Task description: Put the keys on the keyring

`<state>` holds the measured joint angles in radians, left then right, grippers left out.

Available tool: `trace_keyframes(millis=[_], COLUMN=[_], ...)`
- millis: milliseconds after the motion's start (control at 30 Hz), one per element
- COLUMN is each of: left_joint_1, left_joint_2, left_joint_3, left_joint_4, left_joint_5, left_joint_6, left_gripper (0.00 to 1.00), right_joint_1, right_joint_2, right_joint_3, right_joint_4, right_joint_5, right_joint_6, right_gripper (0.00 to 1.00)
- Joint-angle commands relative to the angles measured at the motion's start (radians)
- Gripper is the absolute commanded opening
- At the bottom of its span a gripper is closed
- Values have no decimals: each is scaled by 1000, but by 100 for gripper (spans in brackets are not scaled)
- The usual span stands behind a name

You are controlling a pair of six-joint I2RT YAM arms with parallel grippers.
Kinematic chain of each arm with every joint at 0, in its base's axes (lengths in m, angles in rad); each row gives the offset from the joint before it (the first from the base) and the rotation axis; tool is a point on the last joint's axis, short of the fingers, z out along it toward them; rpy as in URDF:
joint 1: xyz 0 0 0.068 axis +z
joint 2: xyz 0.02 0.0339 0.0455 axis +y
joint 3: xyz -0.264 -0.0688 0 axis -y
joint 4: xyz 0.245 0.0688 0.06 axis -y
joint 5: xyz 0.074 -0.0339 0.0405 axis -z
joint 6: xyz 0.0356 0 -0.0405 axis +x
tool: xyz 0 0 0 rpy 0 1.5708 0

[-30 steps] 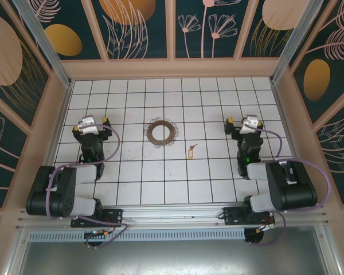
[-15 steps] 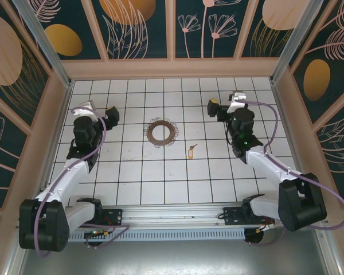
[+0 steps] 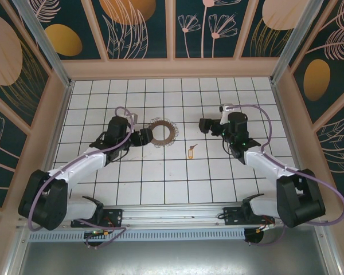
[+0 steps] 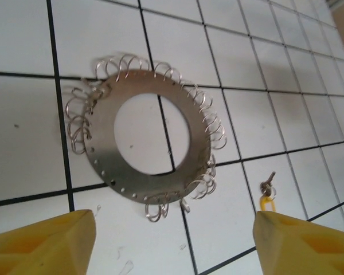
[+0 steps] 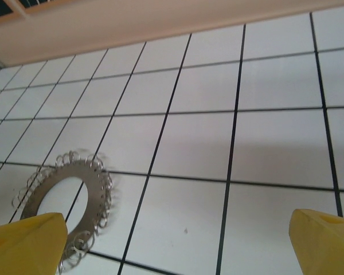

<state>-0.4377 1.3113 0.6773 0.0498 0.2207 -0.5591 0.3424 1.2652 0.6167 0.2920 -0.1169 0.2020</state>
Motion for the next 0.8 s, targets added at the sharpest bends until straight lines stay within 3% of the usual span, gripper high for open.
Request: trace_keyframes(millis=[0,200,433,767], left_joint_1=[-20,-38,-44,-53], left_joint_2=[36,128,195,287], left_joint_3=[19,49,69,99], left_joint_4=[-33,-25,-3,15], left_joint_5=[3,-12,-3,4], left_joint_6=[-51,-84,-67,-29], left_gripper=[66,54,49,39], right_joint_1=[8,7,8,8], right_joint_2=[-13,5,11,28], right_joint_3=[-17,-32,-62,-123], right_joint_4=[1,60,145,272], right_joint_5=[-66,-142,-223,-216], right_joint_6=[10,4,7,98], right_gripper=[99,99,99,99])
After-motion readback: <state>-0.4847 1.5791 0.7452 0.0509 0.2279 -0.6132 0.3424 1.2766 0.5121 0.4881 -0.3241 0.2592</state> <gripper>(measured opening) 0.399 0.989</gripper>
